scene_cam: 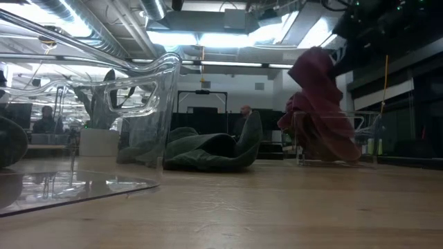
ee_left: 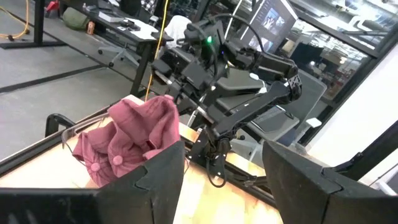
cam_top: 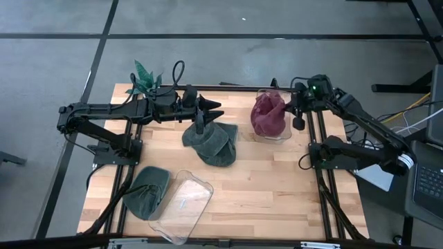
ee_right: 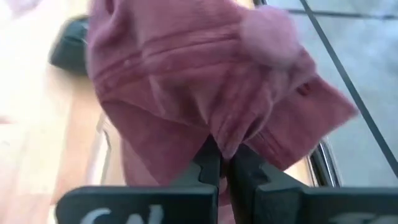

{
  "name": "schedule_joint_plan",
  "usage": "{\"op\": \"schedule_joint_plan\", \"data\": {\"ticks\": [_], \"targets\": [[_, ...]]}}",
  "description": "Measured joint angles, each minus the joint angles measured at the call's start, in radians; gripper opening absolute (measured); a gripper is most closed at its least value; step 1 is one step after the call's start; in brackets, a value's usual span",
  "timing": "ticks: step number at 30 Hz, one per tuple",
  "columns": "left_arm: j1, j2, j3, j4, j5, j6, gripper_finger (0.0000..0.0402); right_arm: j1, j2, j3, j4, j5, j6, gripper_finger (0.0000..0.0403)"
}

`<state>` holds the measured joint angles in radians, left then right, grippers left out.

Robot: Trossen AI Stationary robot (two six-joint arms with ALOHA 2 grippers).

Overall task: Pick & Place hat
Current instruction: Put the red cap into the top transparent bin

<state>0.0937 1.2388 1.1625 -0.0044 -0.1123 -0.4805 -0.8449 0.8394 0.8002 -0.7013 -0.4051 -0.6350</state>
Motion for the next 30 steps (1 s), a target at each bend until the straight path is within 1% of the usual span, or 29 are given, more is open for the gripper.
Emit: {"op": "schedule_joint_plan", "data": {"ticks": [2,7,12,15,21,23,25,28,30], "targets": [[0.0,0.0,0.0,0.0,-0.001,-0.006,0.021,-0.006,-0.01,-0.025,0.005,0.019,0.0,0.0013],[0.0,0.0,0.0,0.0,-0.002,-0.008,0.021,-0.036,-0.024,-0.065,-0.006,0.019,0.002,0.0013],[0.0,0.0,0.0,0.0,-0.002,-0.02,0.021,-0.049,-0.024,-0.082,0.031,-0.044,0.017,0.0013],[0.0,0.0,0.0,0.0,-0.002,-0.022,0.021,-0.049,-0.024,-0.083,0.066,-0.045,0.026,0.0013],[0.0,0.0,0.0,0.0,-0.002,-0.022,0.021,-0.049,-0.024,-0.079,0.067,0.097,-0.005,0.0013],[0.0,0.0,0.0,0.0,-0.002,-0.022,0.021,-0.049,-0.024,-0.079,0.078,0.124,0.0,0.0013],[0.0,0.0,0.0,0.0,-0.002,-0.022,0.021,-0.049,-0.024,-0.079,0.097,0.117,0.003,0.0013],[0.0,0.0,0.0,0.0,-0.003,-0.022,0.021,-0.049,-0.024,-0.078,0.103,0.051,-0.001,0.0013],[0.0,0.0,0.0,0.0,-0.003,-0.022,0.021,-0.049,-0.024,-0.077,0.076,0.016,-0.005,0.0013]]}}
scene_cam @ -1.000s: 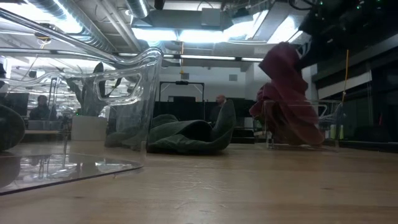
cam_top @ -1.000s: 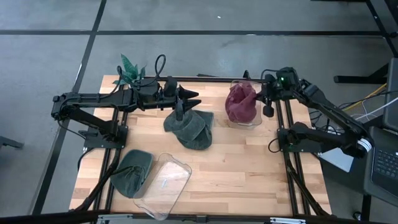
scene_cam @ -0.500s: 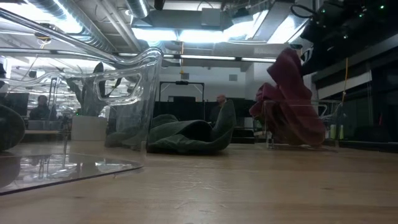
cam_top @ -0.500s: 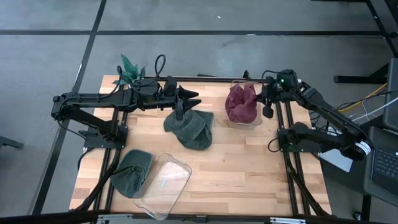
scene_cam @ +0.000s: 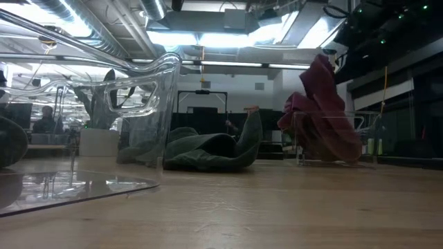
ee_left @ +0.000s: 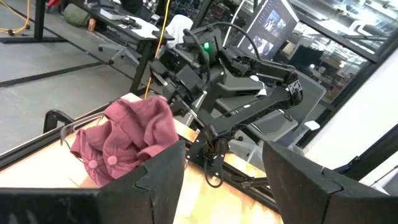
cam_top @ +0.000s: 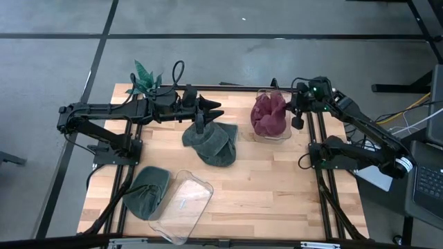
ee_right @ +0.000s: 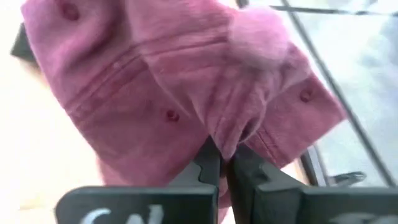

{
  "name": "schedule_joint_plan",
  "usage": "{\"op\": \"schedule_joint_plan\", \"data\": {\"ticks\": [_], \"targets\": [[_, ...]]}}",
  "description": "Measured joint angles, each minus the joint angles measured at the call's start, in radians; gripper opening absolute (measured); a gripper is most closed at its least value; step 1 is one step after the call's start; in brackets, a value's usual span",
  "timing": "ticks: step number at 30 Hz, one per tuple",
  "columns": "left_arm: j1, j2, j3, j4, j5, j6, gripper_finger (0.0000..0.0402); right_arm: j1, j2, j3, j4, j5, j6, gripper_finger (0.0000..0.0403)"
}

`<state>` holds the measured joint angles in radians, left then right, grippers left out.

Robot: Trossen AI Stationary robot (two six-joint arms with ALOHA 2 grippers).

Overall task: Pick & Place hat
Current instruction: Put the red cap into the top transparent bin

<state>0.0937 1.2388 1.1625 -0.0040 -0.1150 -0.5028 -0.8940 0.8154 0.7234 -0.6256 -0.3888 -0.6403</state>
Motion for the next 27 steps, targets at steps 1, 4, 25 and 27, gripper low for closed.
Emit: {"op": "schedule_joint_plan", "data": {"ticks": [1,4,25,27], "targets": [[0.0,0.0,0.0,0.0,0.0,0.0,0.021,0.0,0.0,0.0,-0.021,-0.003,-0.003,0.0013],[0.0,0.0,0.0,0.0,0.0,0.0,0.021,0.0,0.0,0.0,-0.086,0.017,-0.02,0.0013],[0.0,0.0,0.0,0.0,0.0,0.002,0.021,0.001,0.0,0.258,-0.219,-0.038,0.305,0.0194],[0.0,0.0,0.0,0.0,0.0,0.019,0.021,0.004,0.0,0.308,-0.24,-0.102,0.311,0.0208]]}}
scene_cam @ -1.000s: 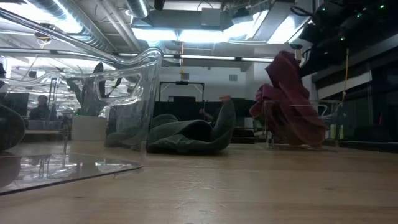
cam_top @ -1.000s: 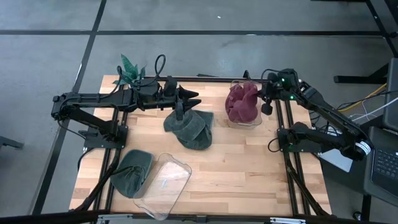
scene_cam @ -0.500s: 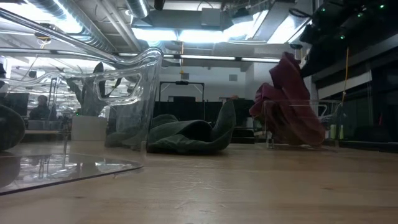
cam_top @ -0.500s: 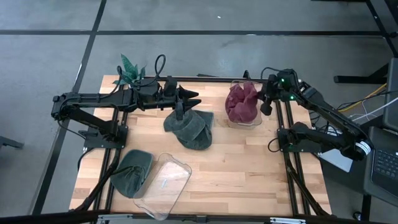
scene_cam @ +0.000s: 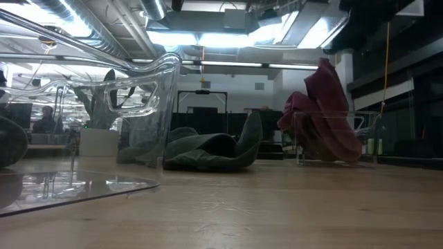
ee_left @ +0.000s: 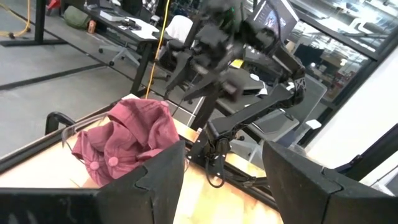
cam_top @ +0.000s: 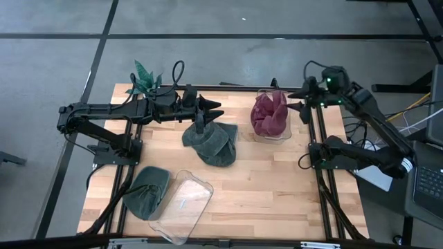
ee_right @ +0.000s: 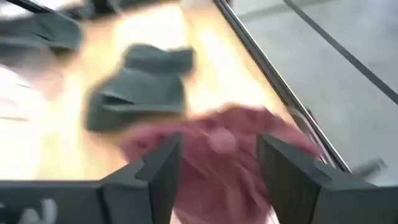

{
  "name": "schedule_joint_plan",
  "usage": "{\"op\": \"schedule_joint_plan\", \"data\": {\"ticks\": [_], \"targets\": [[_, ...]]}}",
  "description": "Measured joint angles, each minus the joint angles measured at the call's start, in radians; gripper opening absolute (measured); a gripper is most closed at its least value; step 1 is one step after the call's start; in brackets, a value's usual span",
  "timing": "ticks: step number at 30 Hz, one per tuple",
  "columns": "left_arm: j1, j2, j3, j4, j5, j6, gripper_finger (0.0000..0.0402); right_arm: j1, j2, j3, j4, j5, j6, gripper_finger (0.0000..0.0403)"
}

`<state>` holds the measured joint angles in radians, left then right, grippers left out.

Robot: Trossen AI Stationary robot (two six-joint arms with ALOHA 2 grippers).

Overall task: Pick & Place hat
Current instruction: Put the red cap into the top transparent bin

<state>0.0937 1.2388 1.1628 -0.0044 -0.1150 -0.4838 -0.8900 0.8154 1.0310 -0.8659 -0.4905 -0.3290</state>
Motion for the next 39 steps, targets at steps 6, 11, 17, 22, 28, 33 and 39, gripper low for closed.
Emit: {"op": "schedule_joint_plan", "data": {"ticks": [6,11,17,22,28,33,39], "targets": [[0.0,0.0,0.0,0.0,0.0,0.02,0.021,0.058,0.0,0.136,-0.017,-0.17,-0.027,0.0222],[0.0,0.0,0.0,0.0,0.0,0.038,0.021,0.154,0.003,0.167,-0.013,-0.178,-0.092,0.0214],[0.0,0.0,0.0,0.0,0.0,0.052,0.021,0.295,0.049,0.167,-0.03,-0.032,-0.101,0.0203],[0.0,0.0,0.0,0.0,-0.006,0.053,0.021,0.424,0.123,0.167,-0.032,0.056,-0.109,0.0201],[0.0,0.0,0.0,0.0,-0.006,0.067,0.021,0.535,0.213,0.167,-0.04,0.18,-0.144,0.0201],[0.0,0.0,0.0,0.0,-0.007,0.078,0.021,0.599,0.277,0.167,-0.075,0.313,-0.18,0.0201],[0.0,0.0,0.0,0.0,-0.007,0.078,0.021,0.629,0.349,0.167,-0.16,0.389,-0.236,0.02]]}}
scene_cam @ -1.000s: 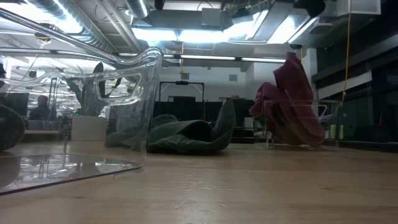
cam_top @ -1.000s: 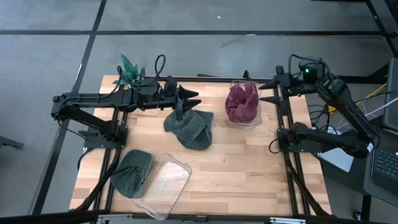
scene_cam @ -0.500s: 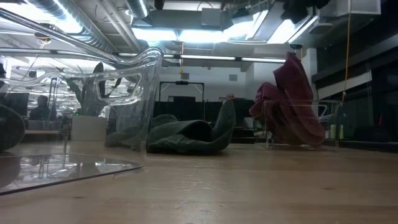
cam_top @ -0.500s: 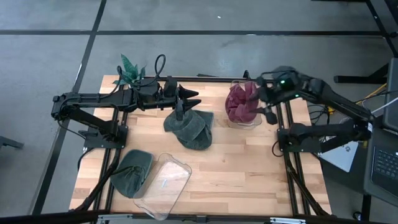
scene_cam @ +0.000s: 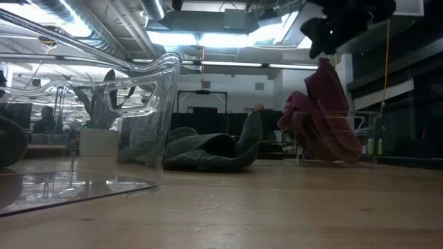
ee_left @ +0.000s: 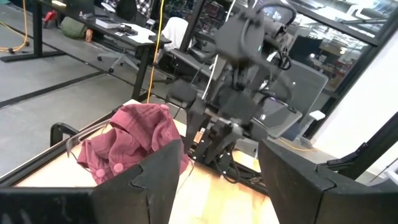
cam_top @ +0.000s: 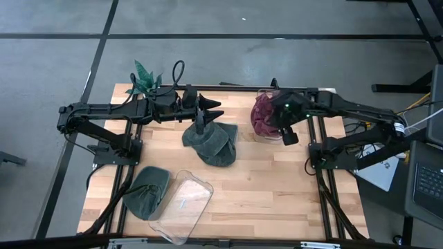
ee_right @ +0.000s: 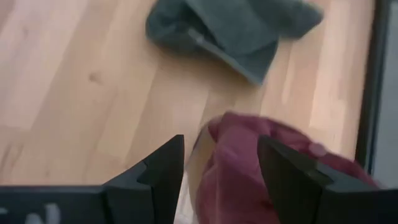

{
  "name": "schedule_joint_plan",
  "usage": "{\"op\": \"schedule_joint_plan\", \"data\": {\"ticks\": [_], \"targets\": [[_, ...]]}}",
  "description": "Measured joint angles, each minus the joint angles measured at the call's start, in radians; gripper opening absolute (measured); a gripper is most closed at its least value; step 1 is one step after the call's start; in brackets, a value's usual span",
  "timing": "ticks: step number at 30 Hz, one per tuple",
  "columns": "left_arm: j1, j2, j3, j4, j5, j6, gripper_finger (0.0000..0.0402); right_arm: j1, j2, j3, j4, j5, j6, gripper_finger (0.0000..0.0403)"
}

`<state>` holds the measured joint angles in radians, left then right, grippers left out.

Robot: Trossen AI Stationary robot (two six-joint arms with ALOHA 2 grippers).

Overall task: Pick & Place hat
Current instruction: Put the red cap into the top transparent bin

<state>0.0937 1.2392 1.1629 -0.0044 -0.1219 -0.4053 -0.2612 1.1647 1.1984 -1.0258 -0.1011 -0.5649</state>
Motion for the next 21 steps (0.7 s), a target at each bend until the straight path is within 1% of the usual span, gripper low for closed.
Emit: {"op": "schedule_joint_plan", "data": {"ticks": [3,8,11,13,15,20,21], "targets": [[0.0,0.0,0.0,0.0,0.0,0.0,0.021,0.004,0.033,0.0,-0.018,0.043,-0.014,0.02],[0.0,0.0,0.0,0.0,0.0,0.0,0.021,0.003,0.07,0.0,-0.012,0.159,-0.062,0.02],[0.0,0.0,0.0,0.0,0.0,0.0,0.021,0.003,0.084,0.0,-0.018,0.168,-0.072,0.019],[0.0,0.0,0.0,0.0,0.0,0.0,0.021,0.003,0.086,0.0,-0.033,0.147,-0.072,0.017],[0.0,0.0,0.0,0.0,0.0,0.0,0.021,0.003,0.086,0.0,-0.045,0.123,-0.072,0.0139],[0.0,0.0,0.0,0.0,0.0,0.0,0.021,0.003,0.084,0.0,-0.067,0.057,-0.047,0.0033],[0.0,0.0,0.0,0.0,0.0,0.0,0.021,0.003,0.083,0.0,-0.08,0.042,-0.045,0.0018]]}}
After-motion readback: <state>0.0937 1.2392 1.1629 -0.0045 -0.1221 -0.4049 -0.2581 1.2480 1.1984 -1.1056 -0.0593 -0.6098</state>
